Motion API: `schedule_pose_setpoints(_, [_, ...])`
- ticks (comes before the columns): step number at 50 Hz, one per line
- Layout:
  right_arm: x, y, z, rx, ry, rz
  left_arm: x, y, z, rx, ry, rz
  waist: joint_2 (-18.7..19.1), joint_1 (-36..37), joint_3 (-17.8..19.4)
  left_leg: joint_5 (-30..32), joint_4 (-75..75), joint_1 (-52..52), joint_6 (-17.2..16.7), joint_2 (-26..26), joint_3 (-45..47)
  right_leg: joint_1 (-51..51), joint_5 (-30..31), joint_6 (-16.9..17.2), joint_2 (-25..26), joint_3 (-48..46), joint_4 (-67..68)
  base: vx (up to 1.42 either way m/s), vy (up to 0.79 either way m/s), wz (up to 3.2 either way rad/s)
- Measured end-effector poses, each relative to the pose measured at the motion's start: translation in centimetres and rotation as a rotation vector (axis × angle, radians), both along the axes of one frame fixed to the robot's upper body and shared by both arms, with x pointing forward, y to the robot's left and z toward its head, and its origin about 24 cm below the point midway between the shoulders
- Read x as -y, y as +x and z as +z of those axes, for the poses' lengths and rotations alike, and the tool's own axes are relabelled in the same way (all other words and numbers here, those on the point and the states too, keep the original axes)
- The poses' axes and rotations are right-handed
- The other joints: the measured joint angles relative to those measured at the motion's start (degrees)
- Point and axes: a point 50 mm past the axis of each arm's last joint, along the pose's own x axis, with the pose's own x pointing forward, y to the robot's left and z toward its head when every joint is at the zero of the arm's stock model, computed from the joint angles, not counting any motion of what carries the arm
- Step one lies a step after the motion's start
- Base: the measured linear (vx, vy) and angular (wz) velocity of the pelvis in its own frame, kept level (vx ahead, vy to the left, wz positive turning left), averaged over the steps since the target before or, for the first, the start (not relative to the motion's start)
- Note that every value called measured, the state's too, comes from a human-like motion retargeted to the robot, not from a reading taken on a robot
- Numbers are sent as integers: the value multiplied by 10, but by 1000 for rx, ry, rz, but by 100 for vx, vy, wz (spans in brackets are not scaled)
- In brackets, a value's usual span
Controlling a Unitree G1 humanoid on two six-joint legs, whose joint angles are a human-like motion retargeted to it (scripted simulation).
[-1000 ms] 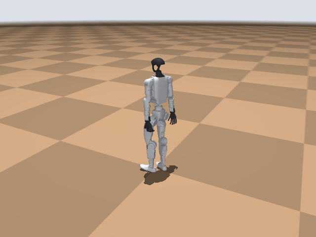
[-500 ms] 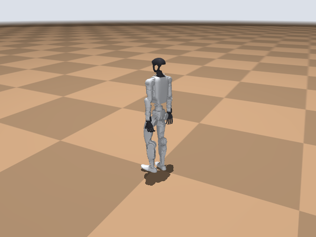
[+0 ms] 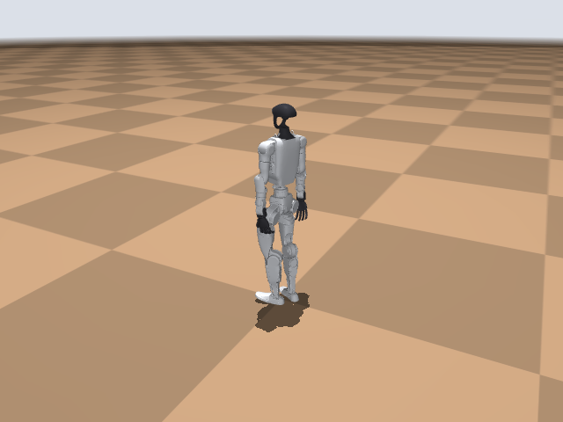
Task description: In place motions
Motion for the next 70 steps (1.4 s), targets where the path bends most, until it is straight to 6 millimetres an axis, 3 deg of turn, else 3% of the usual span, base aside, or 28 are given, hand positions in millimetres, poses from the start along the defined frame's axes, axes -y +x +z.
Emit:
schedule_pose_setpoints(10, [-9,10,-1,31,36,14,-1,-6,1,-34,-11,-42,0,-4,-1,-7,-4,7,5,1,6,-7,2,3,2,19,7,2,1,-8])
schedule_pose_setpoints(39, [-3,-3,0,-17,2,17,-2,0,0,-5,7,-29,3,-4,1,-17,2,10,3,14,25,-15,0,-5,8,40,17,0,0,0])
schedule_pose_setpoints(47, [-2,-8,1,-49,-37,-28,-14,0,0,25,111,-18,3,2,11,-56,96,-29,2,36,-6,-9,-5,-10,6,37,21,-2,-2,4])
schedule_pose_setpoints(49, [-2,-4,1,-43,-44,-4,-16,-6,0,23,137,-7,-1,1,19,-41,146,-51,-2,42,-13,-7,-5,-15,3,34,21,-4,-3,37])
schedule_pose_setpoints(53, [-8,26,0,24,-27,86,-16,-14,1,4,147,21,-8,-11,45,91,314,-144,-32,76,-31,-6,-6,-20,-7,12,22,-21,0,67])
schedule_pose_setpoints(55, [-14,46,0,91,6,101,-15,-20,2,-9,141,31,-21,2,67,173,406,-210,-19,68,-49,1,-2,-21,-19,11,21,-22,-2,36])
schedule_pose_setpoints(58, [-21,79,3,183,47,93,-9,-36,4,-55,91,64,-20,13,82,157,539,-316,-4,78,-61,7,6,-28,-15,-6,9,-17,-2,32])
schedule_pose_setpoints(62, [-36,115,9,311,83,90,2,-73,12,-156,12,126,-27,34,87,119,659,-426,6,77,-52,4,10,-40,-18,-5,10,0,1,-11])
schedule_pose_setpoints(66, [-51,158,23,458,157,132,6,-97,20,-223,-23,147,-33,51,105,102,700,-464,2,79,-41,10,7,-46,-20,6,17,-2,0,-29])
schedule_pose_setpoints(70, [-65,180,33,563,201,168,7,-116,27,-287,-26,151,-32,43,98,91,679,-440,-4,80,-46,14,3,-44,-17,6,17,8,-1,6])
